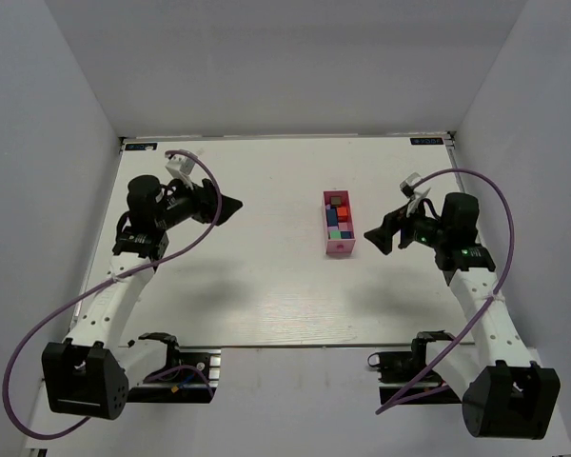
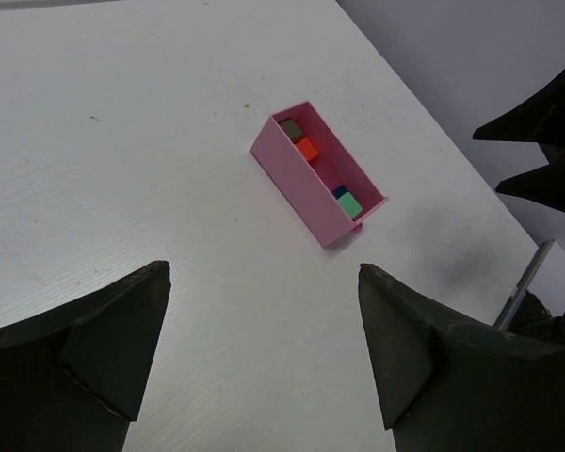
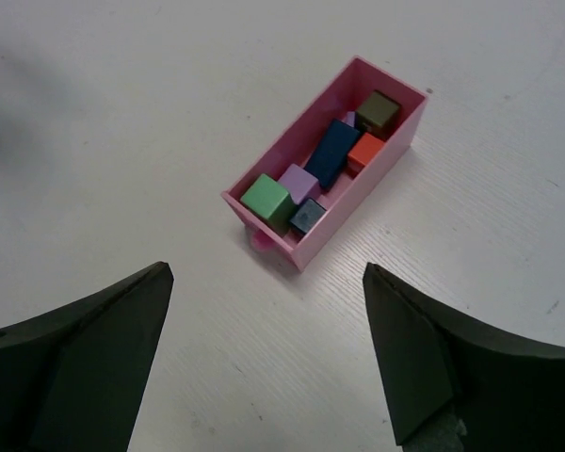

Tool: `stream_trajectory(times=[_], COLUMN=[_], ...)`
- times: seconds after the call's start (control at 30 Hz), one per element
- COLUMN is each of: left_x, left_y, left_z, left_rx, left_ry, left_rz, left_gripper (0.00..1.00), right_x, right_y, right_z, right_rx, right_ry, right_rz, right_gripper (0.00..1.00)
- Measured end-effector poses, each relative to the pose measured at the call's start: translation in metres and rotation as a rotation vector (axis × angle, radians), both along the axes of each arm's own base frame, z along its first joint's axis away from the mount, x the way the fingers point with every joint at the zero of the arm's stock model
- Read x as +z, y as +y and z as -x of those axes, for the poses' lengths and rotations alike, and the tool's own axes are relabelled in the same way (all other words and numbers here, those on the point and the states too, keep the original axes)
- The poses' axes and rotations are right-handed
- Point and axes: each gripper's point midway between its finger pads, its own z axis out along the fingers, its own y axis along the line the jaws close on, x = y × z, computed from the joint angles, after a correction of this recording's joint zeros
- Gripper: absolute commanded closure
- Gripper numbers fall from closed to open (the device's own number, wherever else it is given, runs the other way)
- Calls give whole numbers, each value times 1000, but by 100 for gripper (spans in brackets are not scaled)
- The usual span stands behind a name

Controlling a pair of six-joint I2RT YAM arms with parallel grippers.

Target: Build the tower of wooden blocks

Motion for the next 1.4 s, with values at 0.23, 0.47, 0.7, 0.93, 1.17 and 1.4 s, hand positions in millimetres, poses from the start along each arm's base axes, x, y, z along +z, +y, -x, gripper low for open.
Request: stream_trajectory(times=[0.23,0.47,0.7,0.93,1.17,1.4], left_x=[-21,-22,-57,-74,-62,-59], left_y=[-18,-49,-52,-45,-45,-45], left_z=[0,-15,-19,-12,-5,-4], left_rx=[-55,-81,-34,-20,-31,-31], left_ry=[88,156,231,268,227,216], left_rz=[5,-86,-219,-277,-275,-273], left_gripper=[85,36,20,17,17,17], right_x=[2,16,-14,-80,-104,-121], right_y=[12,31,35,29,32,32], right_z=[3,-38,-90,-126,-131,-127], right_rx=[83,59,-88,-187,-196,-187], right_ry=[-16,12,111,262,333,388], right_rz=[40,112,239,390,434,452], right_gripper=[64,46,27,29,38,43])
